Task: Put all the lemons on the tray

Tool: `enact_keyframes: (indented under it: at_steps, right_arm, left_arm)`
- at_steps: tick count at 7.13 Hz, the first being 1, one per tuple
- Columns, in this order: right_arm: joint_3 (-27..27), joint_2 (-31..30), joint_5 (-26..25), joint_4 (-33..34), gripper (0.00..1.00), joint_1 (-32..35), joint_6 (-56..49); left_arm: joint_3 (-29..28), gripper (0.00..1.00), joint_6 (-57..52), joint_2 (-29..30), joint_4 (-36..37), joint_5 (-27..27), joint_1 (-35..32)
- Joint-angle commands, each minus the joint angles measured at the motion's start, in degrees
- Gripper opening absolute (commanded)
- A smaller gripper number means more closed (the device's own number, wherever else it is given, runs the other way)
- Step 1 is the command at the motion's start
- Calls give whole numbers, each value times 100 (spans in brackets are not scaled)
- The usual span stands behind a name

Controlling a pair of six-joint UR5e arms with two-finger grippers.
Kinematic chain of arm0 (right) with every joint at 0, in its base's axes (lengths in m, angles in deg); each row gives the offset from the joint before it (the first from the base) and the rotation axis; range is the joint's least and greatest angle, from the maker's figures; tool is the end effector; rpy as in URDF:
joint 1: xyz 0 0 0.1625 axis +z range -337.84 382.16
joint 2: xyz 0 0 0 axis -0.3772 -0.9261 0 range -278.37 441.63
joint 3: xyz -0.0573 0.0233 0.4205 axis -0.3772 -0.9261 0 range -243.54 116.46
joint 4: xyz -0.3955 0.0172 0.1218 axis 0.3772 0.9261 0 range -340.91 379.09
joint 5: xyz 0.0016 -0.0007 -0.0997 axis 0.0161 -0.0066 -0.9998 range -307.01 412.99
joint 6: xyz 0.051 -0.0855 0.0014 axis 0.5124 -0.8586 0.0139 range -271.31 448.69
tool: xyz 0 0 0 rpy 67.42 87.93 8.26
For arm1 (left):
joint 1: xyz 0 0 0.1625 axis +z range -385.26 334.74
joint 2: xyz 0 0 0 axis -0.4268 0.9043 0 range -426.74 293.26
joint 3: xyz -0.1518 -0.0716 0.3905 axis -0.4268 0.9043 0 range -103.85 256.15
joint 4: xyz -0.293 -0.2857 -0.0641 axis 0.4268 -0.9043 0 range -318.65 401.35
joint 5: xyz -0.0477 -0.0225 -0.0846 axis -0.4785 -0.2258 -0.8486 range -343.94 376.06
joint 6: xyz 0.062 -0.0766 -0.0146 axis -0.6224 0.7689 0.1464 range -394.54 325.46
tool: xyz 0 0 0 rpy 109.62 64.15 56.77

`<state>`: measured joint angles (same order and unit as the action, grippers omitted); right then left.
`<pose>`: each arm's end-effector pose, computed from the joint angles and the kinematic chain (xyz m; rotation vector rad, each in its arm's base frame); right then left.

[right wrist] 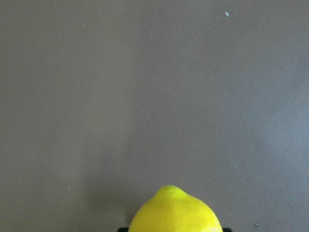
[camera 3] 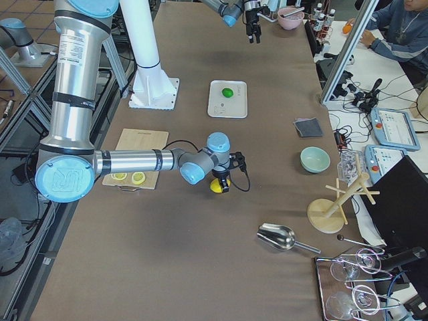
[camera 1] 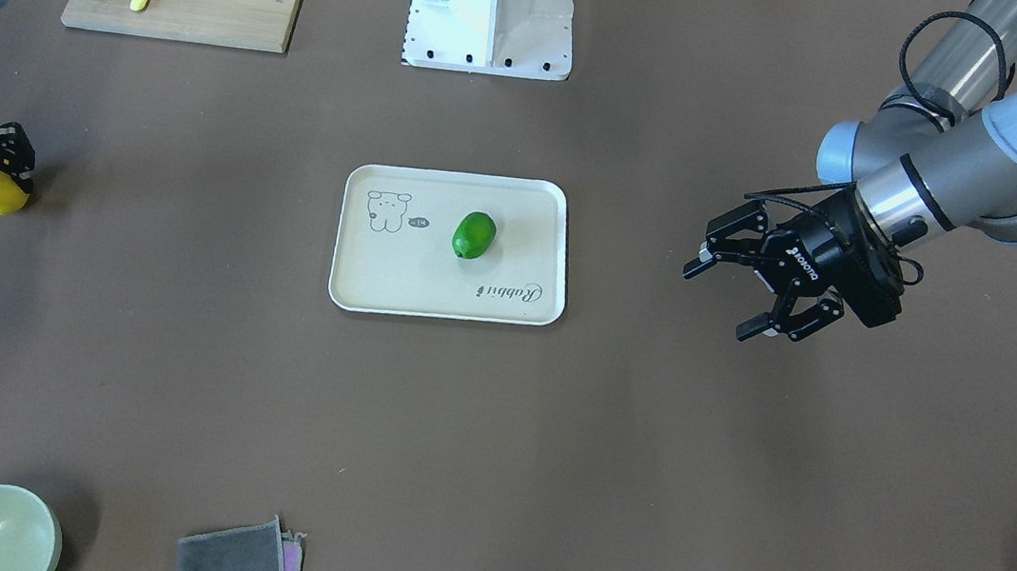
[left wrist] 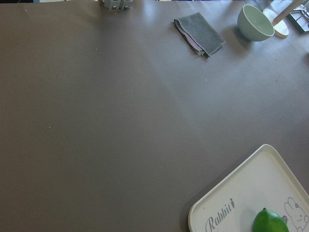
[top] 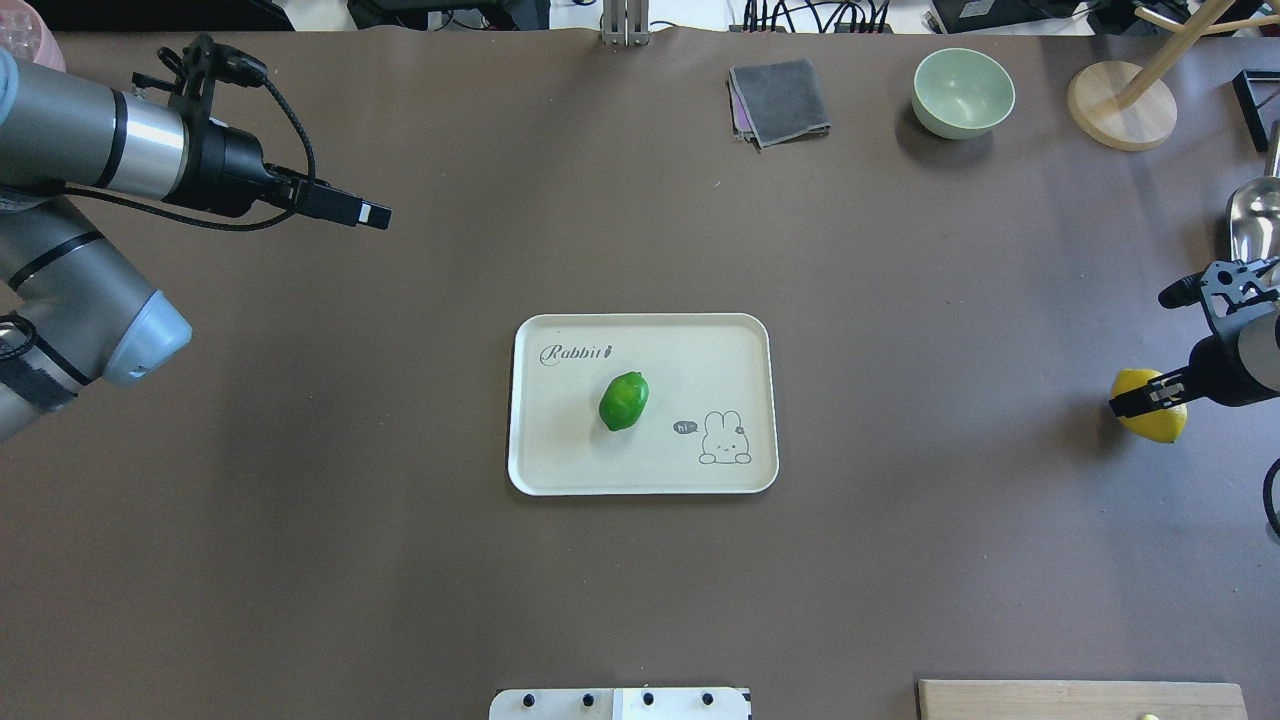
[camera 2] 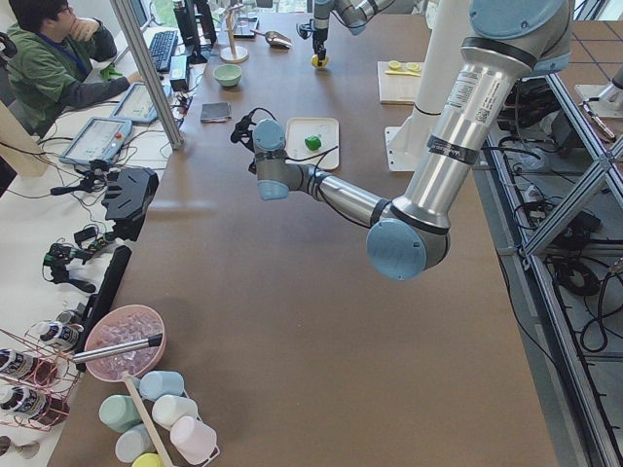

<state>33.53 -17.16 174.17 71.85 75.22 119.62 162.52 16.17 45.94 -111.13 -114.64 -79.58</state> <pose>-0.2097 -0.4149 0.6057 0.2079 -0.7756 -0.2677 0.3085 -0.5467 0.3391 0.5851 1.3437 0.2908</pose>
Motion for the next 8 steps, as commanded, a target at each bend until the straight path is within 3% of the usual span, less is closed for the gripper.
enact_keyframes:
  at_steps: [1,3,5,7,8]
  right_arm:
    - [137,567,20,269,0,-15,697]
    - [128,2067,-302,1389,0,-583,2198]
    - [76,3474,-1040,2296,0,-1435,3797]
    - [-91,4462,-2259,2827,0,-2402,5311]
    - [-48,4448,-2447,2819,99,-2528,5335]
  left_arm:
    - [2,98,9,-9,-18,27,9]
    - [-6,98,9,-18,-19,36,18]
    - [-15,98,9,-18,-19,45,35]
    - [-24,98,9,-18,-19,45,53]
    - [-33,98,9,-18,-19,45,62]
